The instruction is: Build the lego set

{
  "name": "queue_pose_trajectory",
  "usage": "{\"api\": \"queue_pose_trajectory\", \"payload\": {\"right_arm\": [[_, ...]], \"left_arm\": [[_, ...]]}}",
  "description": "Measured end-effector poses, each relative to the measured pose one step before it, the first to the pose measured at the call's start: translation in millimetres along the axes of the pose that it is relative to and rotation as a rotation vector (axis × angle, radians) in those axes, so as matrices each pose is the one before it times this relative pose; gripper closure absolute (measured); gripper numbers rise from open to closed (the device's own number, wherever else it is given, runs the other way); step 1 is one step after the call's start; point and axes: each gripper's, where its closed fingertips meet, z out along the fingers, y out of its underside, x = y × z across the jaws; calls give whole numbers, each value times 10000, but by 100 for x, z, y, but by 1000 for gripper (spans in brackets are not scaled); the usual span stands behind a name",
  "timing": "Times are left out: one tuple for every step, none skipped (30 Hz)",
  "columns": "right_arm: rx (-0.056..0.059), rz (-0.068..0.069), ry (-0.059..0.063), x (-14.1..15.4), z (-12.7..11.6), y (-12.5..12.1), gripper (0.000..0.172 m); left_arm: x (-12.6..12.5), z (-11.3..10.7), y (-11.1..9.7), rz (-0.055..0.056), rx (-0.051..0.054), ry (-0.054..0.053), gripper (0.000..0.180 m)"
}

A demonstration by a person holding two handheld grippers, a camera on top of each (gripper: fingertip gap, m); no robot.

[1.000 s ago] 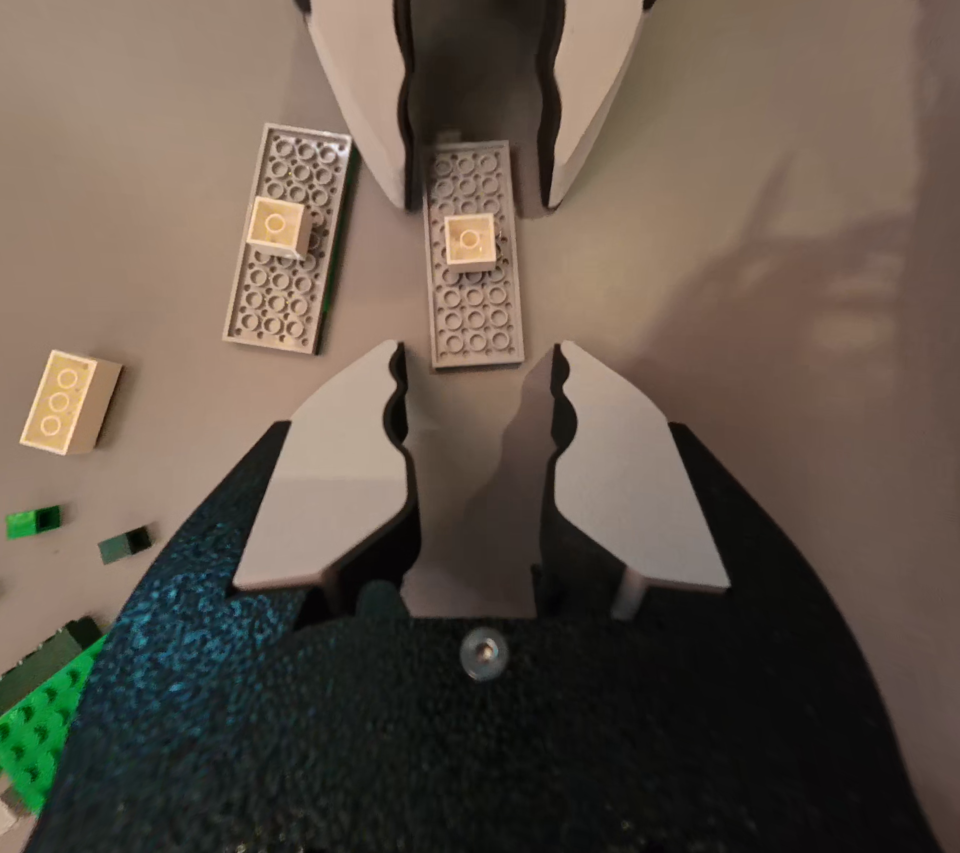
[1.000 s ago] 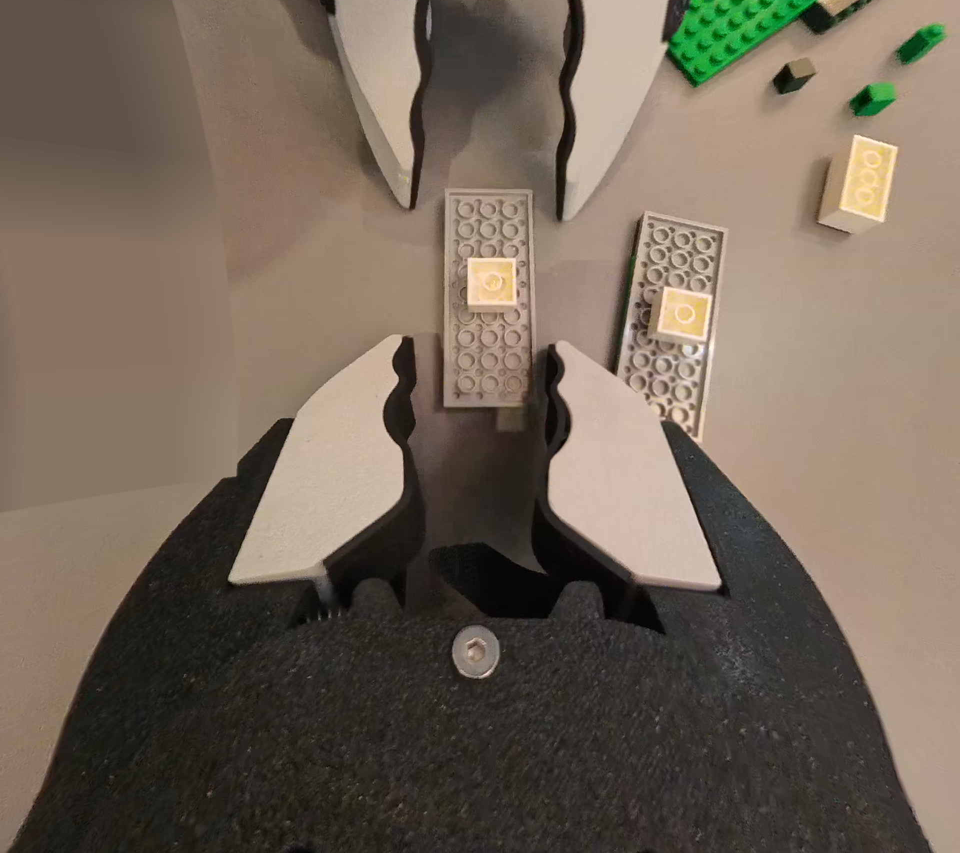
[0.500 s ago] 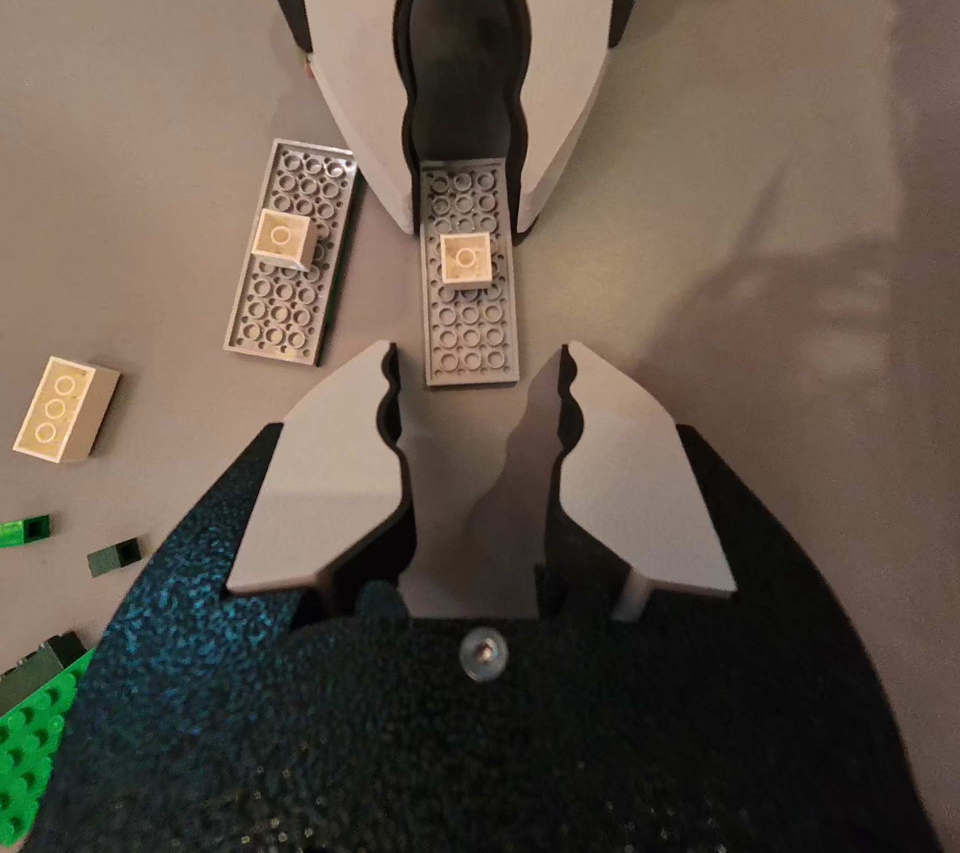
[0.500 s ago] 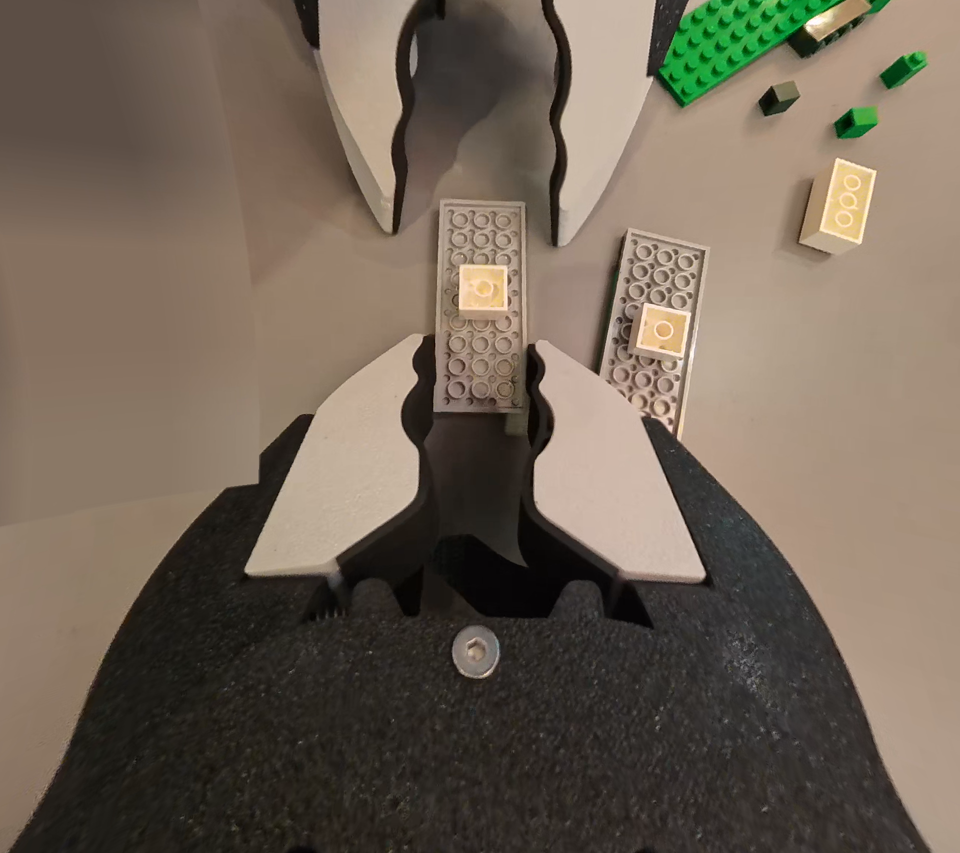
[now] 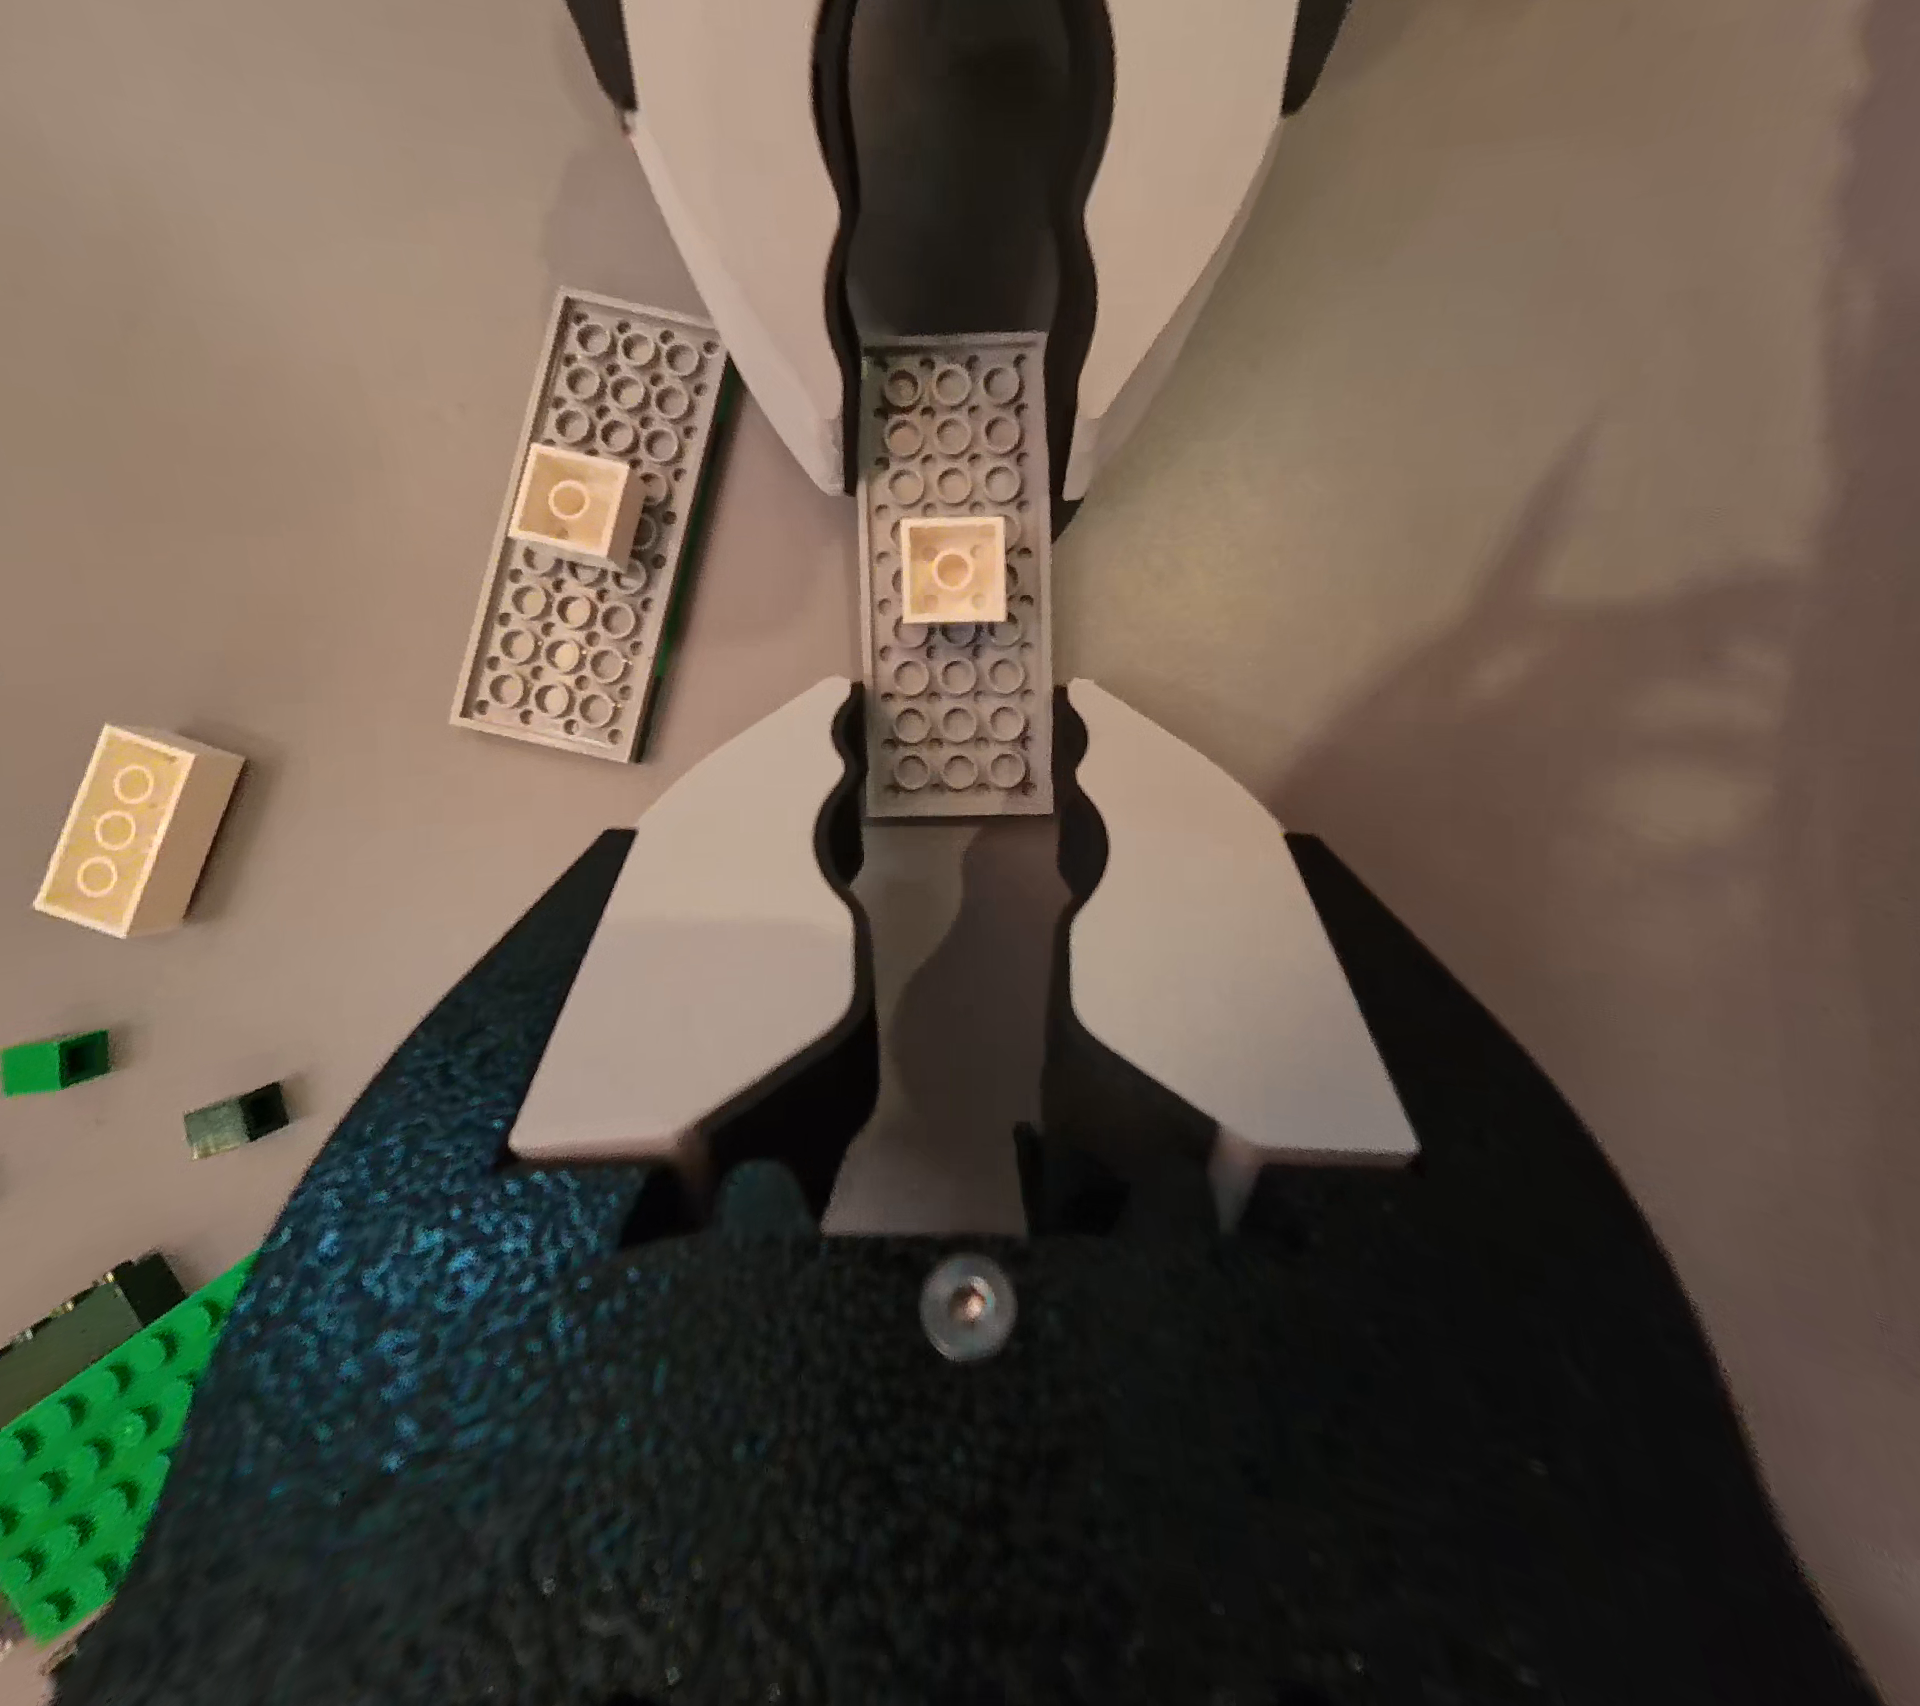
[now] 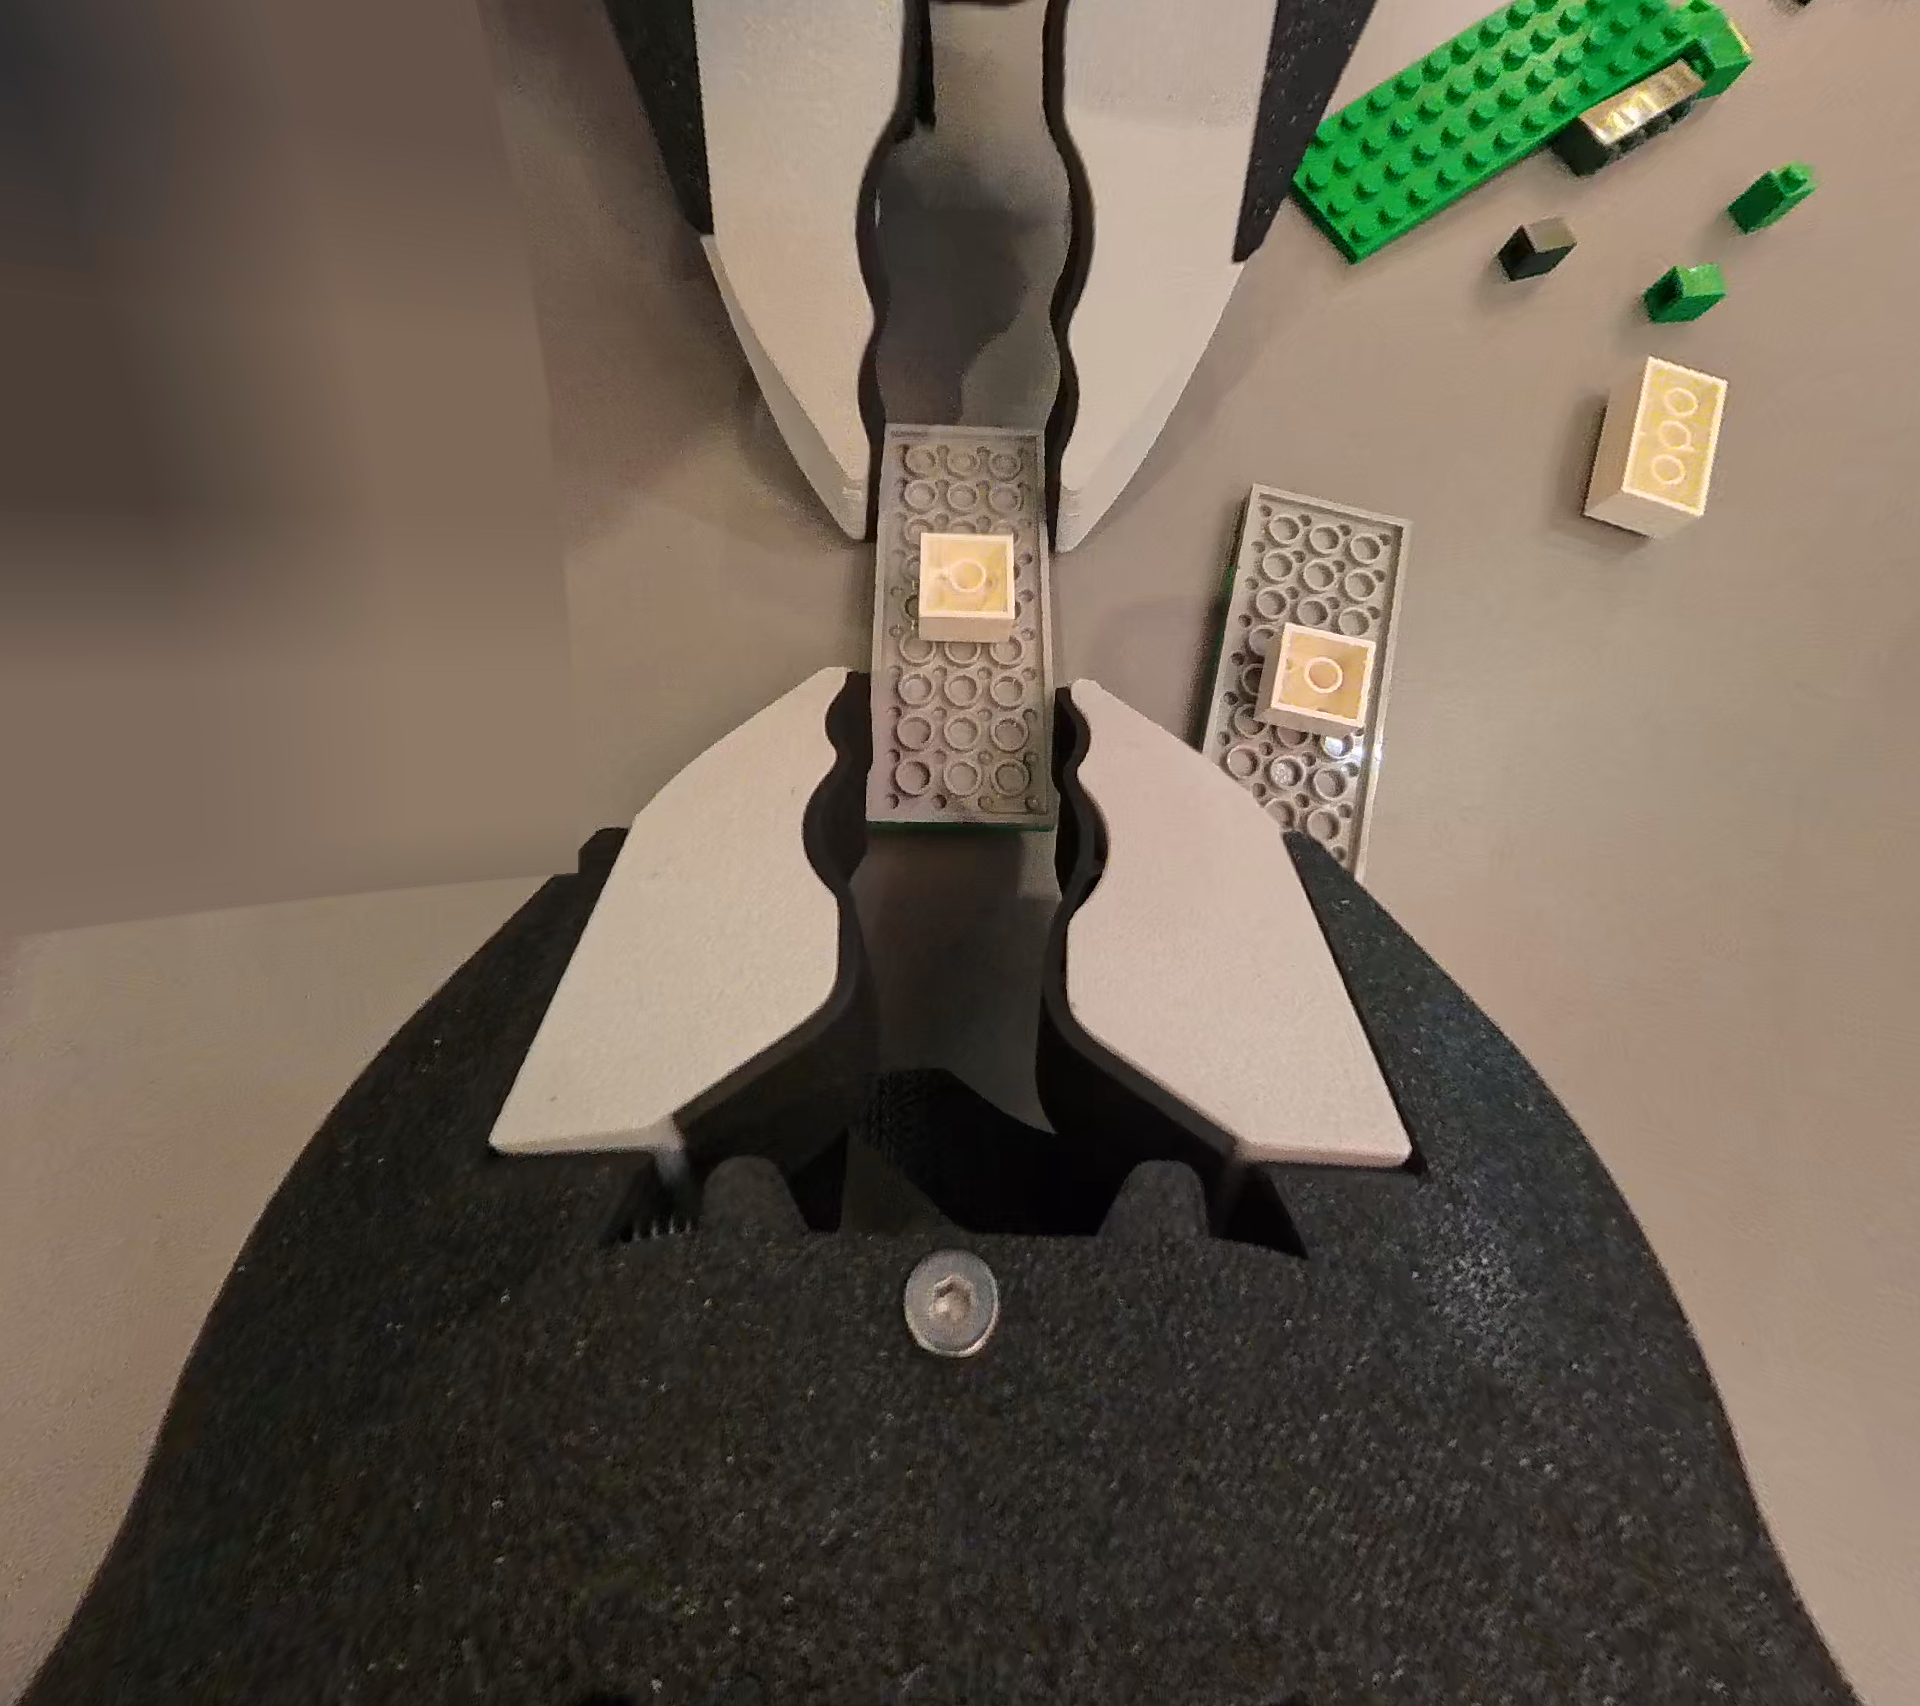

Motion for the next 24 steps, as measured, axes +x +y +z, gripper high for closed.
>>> {"api": "queue_pose_trajectory", "payload": {"right_arm": [[-43, -22, 16, -7, 74, 63, 139], [-46, -16, 12, 12, 56, 55, 139], [-42, -16, 19, 0, 58, 35, 139], [-35, -14, 21, -30, 20, 38, 138], [-5, -6, 43, -2, -3, -13, 138], [45, -34, 112, 52, -38, -68, 137], [55, -75, 175, 85, -132, -103, 133], [48, -77, 213, 86, -141, -74, 127], [80, -114, 258, 68, -164, -125, 122], [132, -191, 310, 62, -165, -213, 120], [177, -310, 383, 39, -146, -275, 120], [162, -442, 554, 68, -126, -385, 119], [82, -646, 737, -74, -47, -351, 118], [13, -811, 746, -55, -44, -330, 118], [-80, -865, 701, -114, 30, -280, 117], [-183, -902, 639, -171, 105, -196, 116], [-307, -972, 607, -195, 217, -56, 115], [-426, -1021, 651, -72, 307, 70, 113], [-492, -1020, 560, -56, 366, 128, 110], [-393, -834, 573, 149, 302, 0, 112], [-282, -588, 456, 200, 274, -56, 113], [-238, -377, 151, -33, 256, -11, 115], [-196, -194, 61, -61, 220, 54, 117], [-190, -100, 182, 156, 170, 149, 120]], "left_arm": [[18, 7, 17, -4, -77, -12, 147], [3, 10, 2, 17, -49, -10, 147], [13, 5, 0, 29, -25, 1, 147], [5, 12, -22, -7, 16, 11, 147], [0, 4, -38, -10, 45, 13, 147], [-29, -9, 42, 15, 59, 5, 147], [16, -33, 53, 27, 66, 4, 147], [-8, -19, -17, 1, 69, -11, 147], [-1, -15, 12, -13, 61, -28, 147], [-11, -18, 8, -8, 38, -30, 147], [-3, -3, 4, -35, 1, -16, 147], [-53, -37, 42, -127, -25, -33, 147], [-125, -53, 24, -154, -10, -36, 148], [-156, -63, 35, -189, -14, -55, 148], [-126, -98, 34, -221, 12, -10, 148], [-191, -99, -147, -271, 70, 28, 148], [-82, -154, -162, -264, 138, 43, 147], [-50, -202, -197, -240, 144, 58, 147], [-39, -233, -191, -217, 128, 44, 148], [-72, -242, -181, -177, 126, 3, 148], [21, -170, -151, -142, 69, 29, 148], [79, -143, -66, -113, 27, 64, 148], [99, -105, -74, -69, 38, 57, 148], [158, -64, -52, -42, 15, 78, 148]]}}
